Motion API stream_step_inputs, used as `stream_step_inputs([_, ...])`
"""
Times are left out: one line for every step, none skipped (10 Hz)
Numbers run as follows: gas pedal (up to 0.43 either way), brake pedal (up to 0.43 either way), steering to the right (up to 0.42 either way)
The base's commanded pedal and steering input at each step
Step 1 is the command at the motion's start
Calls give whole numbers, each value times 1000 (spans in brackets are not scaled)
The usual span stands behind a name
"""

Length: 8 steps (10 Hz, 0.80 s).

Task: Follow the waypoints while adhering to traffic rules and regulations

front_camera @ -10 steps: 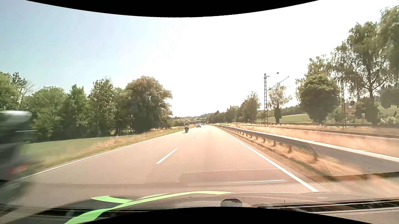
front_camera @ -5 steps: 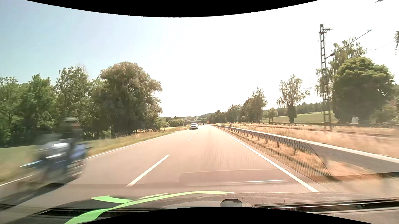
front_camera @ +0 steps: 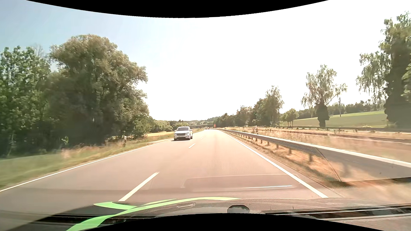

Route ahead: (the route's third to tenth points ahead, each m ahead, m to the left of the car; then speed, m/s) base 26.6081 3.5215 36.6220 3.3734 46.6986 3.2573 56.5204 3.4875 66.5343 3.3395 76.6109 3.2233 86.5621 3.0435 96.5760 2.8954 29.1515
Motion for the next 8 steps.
stream_step_inputs([268, 0, -3])
stream_step_inputs([280, 0, -3])
stream_step_inputs([280, 0, -3])
stream_step_inputs([287, 0, -3])
stream_step_inputs([299, 0, -3])
stream_step_inputs([311, 0, -3])
stream_step_inputs([311, 0, -4])
stream_step_inputs([311, 0, -4])
